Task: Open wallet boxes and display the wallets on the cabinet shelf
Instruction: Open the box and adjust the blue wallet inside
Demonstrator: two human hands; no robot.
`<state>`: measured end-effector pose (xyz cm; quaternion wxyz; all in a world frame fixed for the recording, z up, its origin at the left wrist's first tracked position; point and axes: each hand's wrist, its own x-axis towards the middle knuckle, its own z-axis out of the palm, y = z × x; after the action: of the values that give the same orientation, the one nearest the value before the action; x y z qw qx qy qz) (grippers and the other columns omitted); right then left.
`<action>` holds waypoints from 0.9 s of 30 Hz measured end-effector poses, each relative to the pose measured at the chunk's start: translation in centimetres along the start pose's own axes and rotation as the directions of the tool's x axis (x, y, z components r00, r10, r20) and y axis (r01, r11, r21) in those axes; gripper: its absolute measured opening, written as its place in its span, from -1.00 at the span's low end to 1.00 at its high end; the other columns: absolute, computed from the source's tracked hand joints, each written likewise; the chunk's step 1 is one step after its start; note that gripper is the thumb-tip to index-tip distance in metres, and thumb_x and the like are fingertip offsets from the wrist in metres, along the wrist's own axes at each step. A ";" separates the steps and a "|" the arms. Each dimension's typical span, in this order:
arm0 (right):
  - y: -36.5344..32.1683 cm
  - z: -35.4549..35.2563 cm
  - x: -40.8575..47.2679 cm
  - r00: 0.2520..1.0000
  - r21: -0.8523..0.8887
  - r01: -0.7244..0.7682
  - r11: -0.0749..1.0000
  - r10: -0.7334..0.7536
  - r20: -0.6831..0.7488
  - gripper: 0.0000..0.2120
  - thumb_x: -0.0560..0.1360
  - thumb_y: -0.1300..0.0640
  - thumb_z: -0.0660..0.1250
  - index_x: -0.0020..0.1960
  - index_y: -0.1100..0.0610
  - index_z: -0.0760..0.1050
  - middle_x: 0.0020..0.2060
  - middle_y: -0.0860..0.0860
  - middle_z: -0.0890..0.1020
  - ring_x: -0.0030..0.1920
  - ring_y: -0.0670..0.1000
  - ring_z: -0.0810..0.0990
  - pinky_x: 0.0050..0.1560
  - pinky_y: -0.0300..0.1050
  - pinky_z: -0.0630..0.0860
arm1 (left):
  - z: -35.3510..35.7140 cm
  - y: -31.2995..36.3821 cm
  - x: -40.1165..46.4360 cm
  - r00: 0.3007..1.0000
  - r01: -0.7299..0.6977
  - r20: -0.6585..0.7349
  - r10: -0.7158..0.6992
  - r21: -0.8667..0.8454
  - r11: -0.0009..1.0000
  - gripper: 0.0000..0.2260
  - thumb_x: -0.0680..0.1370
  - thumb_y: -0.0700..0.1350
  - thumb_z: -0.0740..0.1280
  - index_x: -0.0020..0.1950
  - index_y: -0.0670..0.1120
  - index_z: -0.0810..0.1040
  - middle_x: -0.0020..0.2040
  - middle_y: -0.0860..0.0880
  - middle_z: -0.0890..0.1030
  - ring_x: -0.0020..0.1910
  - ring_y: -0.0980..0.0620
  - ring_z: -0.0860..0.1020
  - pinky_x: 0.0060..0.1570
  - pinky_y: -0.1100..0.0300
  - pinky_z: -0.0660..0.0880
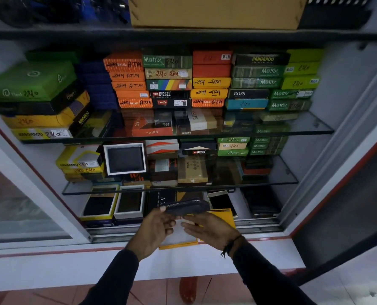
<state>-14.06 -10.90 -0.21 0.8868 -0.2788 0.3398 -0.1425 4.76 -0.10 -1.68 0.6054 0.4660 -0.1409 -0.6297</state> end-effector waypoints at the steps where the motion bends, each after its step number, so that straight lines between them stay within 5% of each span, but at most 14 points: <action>1: 0.2 0.5 0.1 0.999 -0.041 0.001 0.999 0.000 0.047 -0.61 0.57 0.25 0.33 0.39 0.27 0.48 0.31 0.22 0.60 0.31 0.19 0.59 0.29 0.02 0.57 | 0.4 -0.2 -0.2 1.000 0.005 0.009 -0.005 -0.026 1.000 -0.46 0.41 0.08 0.47 0.21 -0.28 0.55 0.02 -0.27 0.65 -0.14 -0.08 0.57 -0.13 0.06 0.47; 8: -0.1 1.4 0.5 0.997 -0.228 0.079 0.970 -0.083 -0.007 -0.83 0.53 0.28 0.38 0.11 0.28 0.63 -0.06 0.13 0.66 -0.05 0.02 0.64 0.10 -0.12 0.60 | 1.1 0.2 -1.0 0.999 -0.024 -0.029 0.021 -0.110 0.994 -0.45 0.47 0.12 0.30 0.15 -0.35 0.64 -0.03 -0.30 0.67 -0.15 -0.10 0.55 -0.10 0.05 0.42; 15: -2.5 0.5 0.0 0.998 -0.326 0.046 0.944 -0.053 -0.014 -0.83 0.55 0.38 0.29 0.03 0.23 0.63 -0.14 0.13 0.69 -0.19 0.01 0.67 -0.21 -0.22 0.63 | -0.7 0.3 -1.7 0.995 -0.069 -0.077 0.062 -0.090 0.994 -0.49 0.49 0.08 0.33 0.24 -0.31 0.58 0.01 -0.31 0.64 -0.15 -0.09 0.54 -0.12 0.05 0.44; 20: -6.0 -0.7 -1.2 0.999 -0.722 -0.035 0.691 0.000 -0.048 -0.91 0.47 0.22 0.47 -0.04 0.15 0.70 -0.12 0.04 0.70 -0.09 -0.02 0.65 -0.04 -0.15 0.63 | -2.7 0.7 -2.3 0.982 -0.133 -0.139 0.128 -0.023 0.991 -0.71 0.51 0.00 0.37 0.09 -0.16 0.69 -0.03 -0.21 0.62 -0.09 -0.10 0.57 0.00 0.02 0.47; 23: -6.9 -0.7 -1.5 0.997 -0.777 -0.073 0.625 0.030 -0.070 -0.92 0.50 0.15 0.45 -0.03 0.12 0.68 -0.17 0.00 0.70 -0.10 -0.04 0.64 0.05 -0.13 0.61 | -2.7 0.6 -2.1 0.977 -0.145 -0.150 0.153 0.065 0.987 -0.76 0.52 -0.04 0.39 0.08 -0.16 0.67 -0.02 -0.22 0.61 -0.01 -0.16 0.56 0.08 -0.02 0.48; 27: -6.7 0.9 -2.1 0.991 -0.800 0.009 0.600 -0.110 -0.072 -0.87 0.52 0.15 0.43 -0.01 0.19 0.67 -0.17 0.03 0.71 -0.16 -0.06 0.67 -0.12 -0.20 0.59 | -2.0 0.3 -1.2 0.943 -0.218 -0.196 0.270 0.249 0.944 -0.77 0.57 -0.13 0.39 0.10 -0.27 0.65 0.03 -0.29 0.66 0.08 -0.25 0.60 0.13 -0.06 0.50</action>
<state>-15.40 -15.04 5.36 0.6432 -0.6475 0.4082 -0.0212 6.30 1.67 -2.00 0.6351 0.5788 -0.1975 -0.4719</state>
